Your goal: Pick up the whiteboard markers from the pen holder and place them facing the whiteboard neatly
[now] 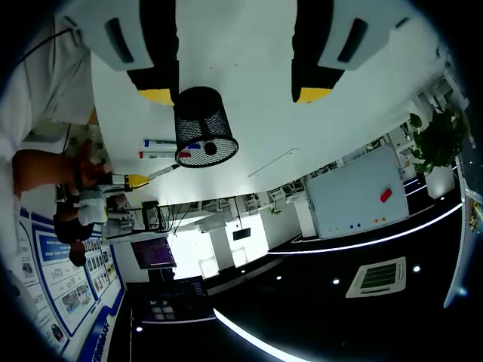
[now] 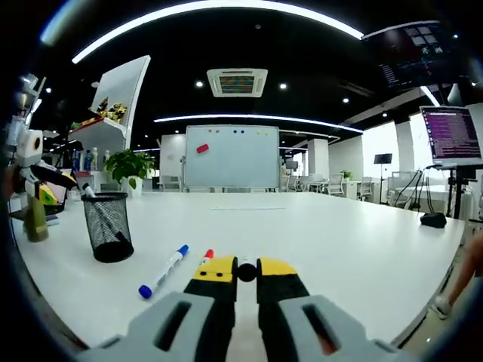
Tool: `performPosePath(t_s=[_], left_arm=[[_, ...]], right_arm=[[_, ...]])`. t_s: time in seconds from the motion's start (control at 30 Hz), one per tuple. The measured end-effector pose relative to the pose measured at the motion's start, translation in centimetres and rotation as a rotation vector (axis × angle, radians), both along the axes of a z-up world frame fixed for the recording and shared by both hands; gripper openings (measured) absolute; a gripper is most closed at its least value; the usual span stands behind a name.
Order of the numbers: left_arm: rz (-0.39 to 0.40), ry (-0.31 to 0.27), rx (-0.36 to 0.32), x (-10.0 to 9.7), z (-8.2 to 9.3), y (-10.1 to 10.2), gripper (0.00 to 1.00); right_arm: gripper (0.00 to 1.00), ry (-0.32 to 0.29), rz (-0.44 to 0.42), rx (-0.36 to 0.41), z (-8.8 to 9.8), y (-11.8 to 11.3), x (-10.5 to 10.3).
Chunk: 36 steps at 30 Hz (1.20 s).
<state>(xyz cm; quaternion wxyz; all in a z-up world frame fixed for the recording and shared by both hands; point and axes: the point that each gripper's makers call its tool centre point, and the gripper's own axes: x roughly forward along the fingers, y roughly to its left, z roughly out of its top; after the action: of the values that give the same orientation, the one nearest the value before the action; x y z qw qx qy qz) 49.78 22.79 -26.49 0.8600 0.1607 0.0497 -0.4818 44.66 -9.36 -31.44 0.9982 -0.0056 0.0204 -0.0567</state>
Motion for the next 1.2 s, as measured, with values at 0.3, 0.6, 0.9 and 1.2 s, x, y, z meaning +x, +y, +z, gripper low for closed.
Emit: performPosePath(t_s=[0.3,0.6,0.9,1.2], left_arm=[[0.001,0.0,0.001,-0.1,0.0,0.0,0.62],[0.001,0.0,0.0,0.0,0.0,0.0,0.62],[0.002,0.0,0.0,0.0,0.0,0.0,0.62],[0.003,0.0,0.0,0.0,0.0,0.0,0.62]], right_arm=[[0.09,0.053,0.009,-0.02,-1.3,0.2,0.0],[0.1,0.089,0.011,-0.028,-2.2,0.3,0.0],[0.1,0.111,0.021,-0.033,-2.8,0.5,0.0],[0.1,0.121,0.021,-0.036,-3.1,0.4,0.0]])
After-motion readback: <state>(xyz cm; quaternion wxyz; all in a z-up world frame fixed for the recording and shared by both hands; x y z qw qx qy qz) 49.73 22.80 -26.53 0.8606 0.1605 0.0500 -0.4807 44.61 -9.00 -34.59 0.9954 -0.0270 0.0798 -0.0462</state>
